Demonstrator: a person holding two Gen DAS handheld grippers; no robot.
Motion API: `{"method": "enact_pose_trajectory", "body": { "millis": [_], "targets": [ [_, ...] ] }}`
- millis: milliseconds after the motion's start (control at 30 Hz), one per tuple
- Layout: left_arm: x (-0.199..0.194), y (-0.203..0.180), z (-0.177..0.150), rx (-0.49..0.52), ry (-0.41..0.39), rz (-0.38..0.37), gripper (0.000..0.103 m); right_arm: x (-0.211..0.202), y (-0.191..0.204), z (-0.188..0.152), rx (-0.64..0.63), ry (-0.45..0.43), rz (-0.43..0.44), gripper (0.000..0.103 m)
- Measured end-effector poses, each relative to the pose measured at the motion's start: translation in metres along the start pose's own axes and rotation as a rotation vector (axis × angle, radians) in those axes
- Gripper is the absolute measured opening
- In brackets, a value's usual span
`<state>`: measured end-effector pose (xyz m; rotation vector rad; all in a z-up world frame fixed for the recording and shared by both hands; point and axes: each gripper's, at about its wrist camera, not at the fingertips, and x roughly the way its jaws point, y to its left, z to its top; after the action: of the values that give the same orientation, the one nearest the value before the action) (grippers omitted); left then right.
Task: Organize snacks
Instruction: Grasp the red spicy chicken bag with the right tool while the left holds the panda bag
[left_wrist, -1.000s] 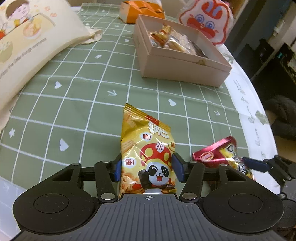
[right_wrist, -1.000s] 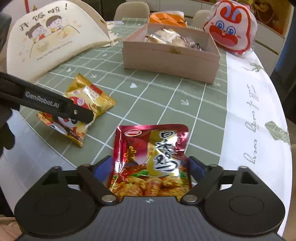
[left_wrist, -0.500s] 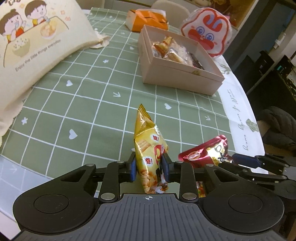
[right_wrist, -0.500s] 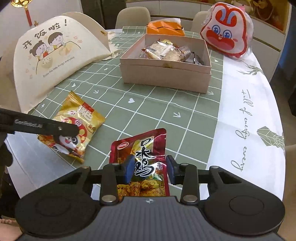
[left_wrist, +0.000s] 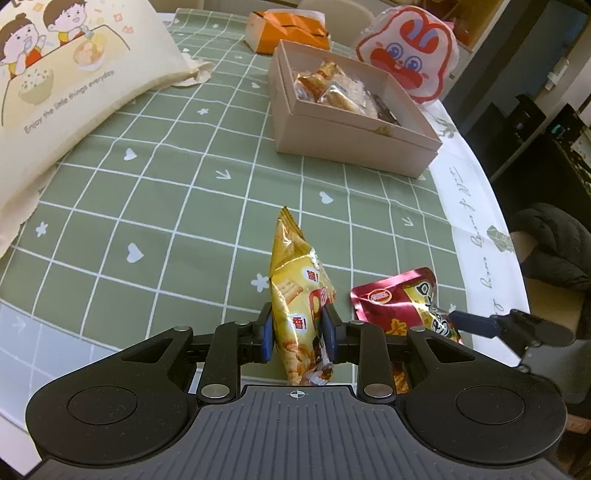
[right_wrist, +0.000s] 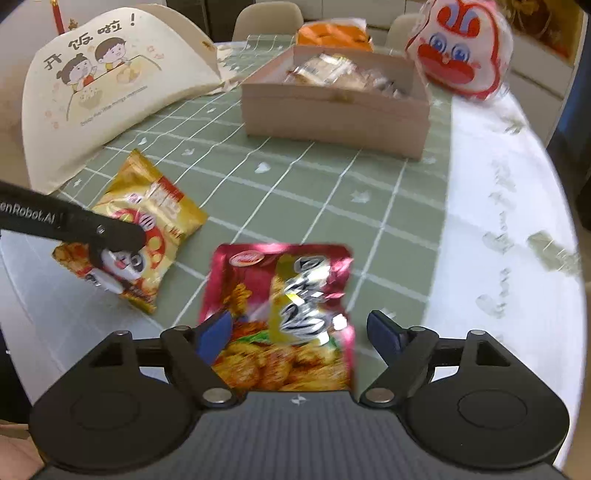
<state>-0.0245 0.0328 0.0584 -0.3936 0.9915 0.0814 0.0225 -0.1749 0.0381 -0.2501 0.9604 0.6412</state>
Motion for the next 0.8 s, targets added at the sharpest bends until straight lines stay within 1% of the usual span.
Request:
{"method": "enact_pose_trajectory", "body": {
  "millis": [167, 300, 367, 433, 500, 567, 700, 800],
  "targets": [
    [0.000, 0.000, 0.000, -0.006, 0.001, -0.002, 0.031, 0.008, 0.010, 0.000, 0.007, -0.016, -0.026, 0.091],
    [0.001, 0.002, 0.000, -0.014, 0.003, -0.008, 0.031, 0.017, 0.019, 0.004, -0.033, -0.018, -0.046, 0.101],
    [0.001, 0.002, 0.000, -0.016, 0.005, -0.010, 0.031, 0.018, 0.022, 0.003, -0.044, -0.040, -0.045, 0.101],
    [0.002, 0.003, 0.000, -0.021, 0.006, -0.011, 0.031, 0.019, 0.023, 0.003, -0.049, -0.041, -0.044, 0.101],
    [0.002, 0.004, 0.000, -0.024, 0.009, -0.013, 0.031, 0.018, 0.022, 0.005, -0.069, -0.038, -0.027, 0.095],
    [0.003, 0.004, 0.000, -0.026, 0.010, -0.013, 0.031, 0.014, 0.022, 0.005, -0.080, -0.041, -0.025, 0.091],
    [0.003, 0.005, 0.001, -0.032, 0.012, -0.016, 0.031, 0.004, 0.017, 0.006, -0.073, -0.052, -0.018, 0.080],
    [0.003, 0.005, 0.001, -0.033, 0.013, -0.016, 0.032, 0.001, 0.013, 0.008, -0.057, -0.038, -0.014, 0.078]
  ]
}}
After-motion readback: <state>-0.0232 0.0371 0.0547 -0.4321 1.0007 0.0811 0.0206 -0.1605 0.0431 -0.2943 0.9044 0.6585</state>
